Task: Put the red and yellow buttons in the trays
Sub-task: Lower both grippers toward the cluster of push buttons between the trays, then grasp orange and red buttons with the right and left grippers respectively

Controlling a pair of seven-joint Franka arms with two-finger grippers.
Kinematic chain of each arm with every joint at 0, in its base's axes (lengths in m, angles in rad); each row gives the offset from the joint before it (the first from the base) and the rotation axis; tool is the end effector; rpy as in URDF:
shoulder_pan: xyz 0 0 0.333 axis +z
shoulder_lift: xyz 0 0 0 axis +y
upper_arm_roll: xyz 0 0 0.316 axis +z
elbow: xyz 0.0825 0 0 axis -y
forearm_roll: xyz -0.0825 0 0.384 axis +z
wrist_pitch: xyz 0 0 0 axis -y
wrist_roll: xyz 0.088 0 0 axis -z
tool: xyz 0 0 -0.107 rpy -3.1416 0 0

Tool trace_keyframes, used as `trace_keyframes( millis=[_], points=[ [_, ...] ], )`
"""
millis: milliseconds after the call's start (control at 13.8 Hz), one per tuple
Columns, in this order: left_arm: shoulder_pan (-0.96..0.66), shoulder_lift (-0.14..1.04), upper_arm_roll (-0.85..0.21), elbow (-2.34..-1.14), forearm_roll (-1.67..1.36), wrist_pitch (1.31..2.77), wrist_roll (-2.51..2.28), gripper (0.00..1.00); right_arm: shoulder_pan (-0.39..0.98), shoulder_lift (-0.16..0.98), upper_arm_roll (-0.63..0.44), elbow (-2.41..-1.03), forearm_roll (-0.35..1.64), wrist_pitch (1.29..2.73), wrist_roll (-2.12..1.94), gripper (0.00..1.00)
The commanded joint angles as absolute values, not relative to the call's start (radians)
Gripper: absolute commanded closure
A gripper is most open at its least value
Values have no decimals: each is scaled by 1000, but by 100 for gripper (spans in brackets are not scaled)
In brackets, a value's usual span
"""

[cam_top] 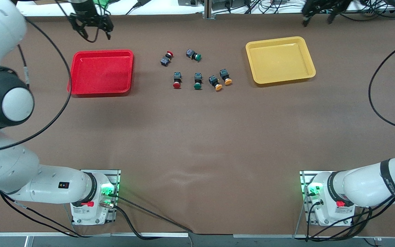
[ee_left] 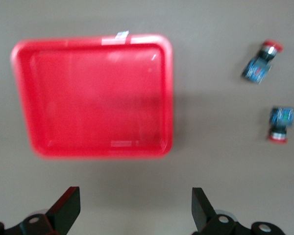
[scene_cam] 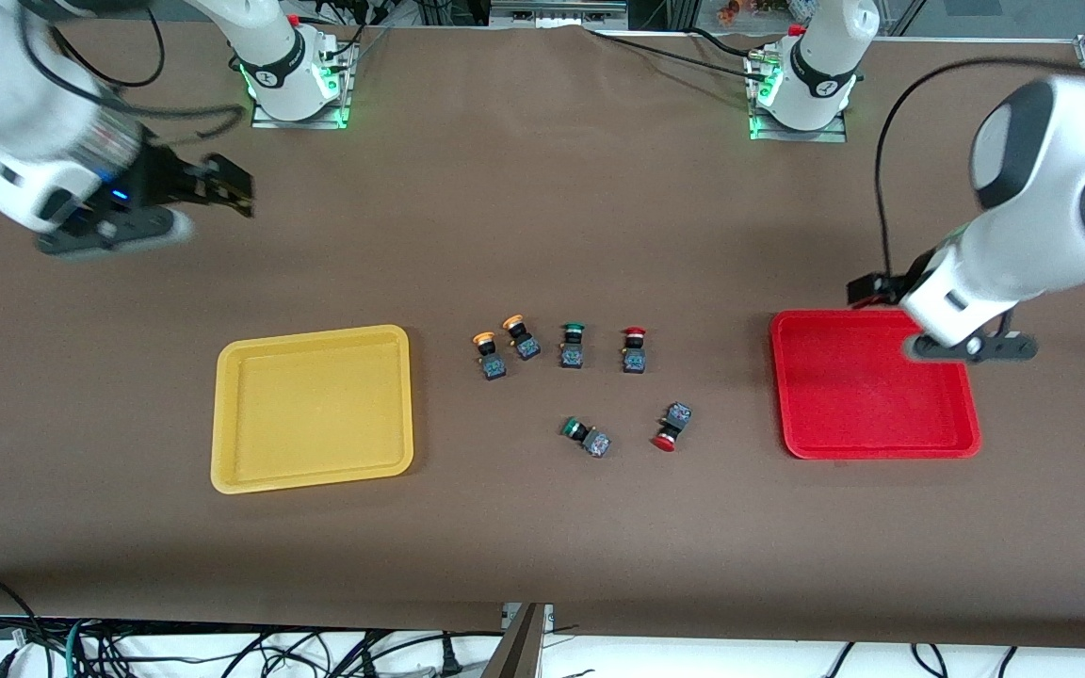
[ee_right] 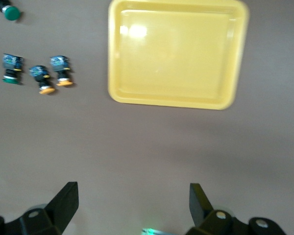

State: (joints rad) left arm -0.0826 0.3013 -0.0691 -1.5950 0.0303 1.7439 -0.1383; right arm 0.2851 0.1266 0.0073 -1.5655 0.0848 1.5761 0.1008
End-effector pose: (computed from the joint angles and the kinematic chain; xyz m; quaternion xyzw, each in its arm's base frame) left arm 0.6272 -0.0888 0.4469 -0.9971 0.0096 0.0743 0.0152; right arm 0.5605 0.1779 0.5554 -0.9931 -0.0927 0.0652 0.0306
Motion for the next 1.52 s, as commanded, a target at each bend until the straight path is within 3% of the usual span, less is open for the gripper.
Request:
trace_keyframes(
  millis=[0,290,508,1016,1234,1306,1379,1452],
  points=[
    [-133,451,-87,-1505,17,1917,-141,0,398,309,11,-1543,107,1736,196,0],
    [-252,599,-90,-1511,32,2283,-129,0,527,526,11,-1537,109,2043,291,0],
    [-271,699,-91,-1520,31,2523,-35,0,564,627,11,-1536,132,2182,301,0],
    [-328,805,-90,-1568,31,2595,-41,0,615,768,11,-1543,138,2380,350,1],
    [-321,812,-91,-1601,31,2605,-32,0,617,779,9,-1543,138,2395,345,9],
    [-316,802,-91,-1611,31,2603,-29,53,612,781,9,-1543,138,2393,344,14],
    [-314,795,-91,-1620,31,2602,-32,89,611,781,9,-1543,138,2395,345,19],
    [-314,795,-91,-1620,31,2602,-32,92,611,788,9,-1543,138,2395,351,26]
  ],
)
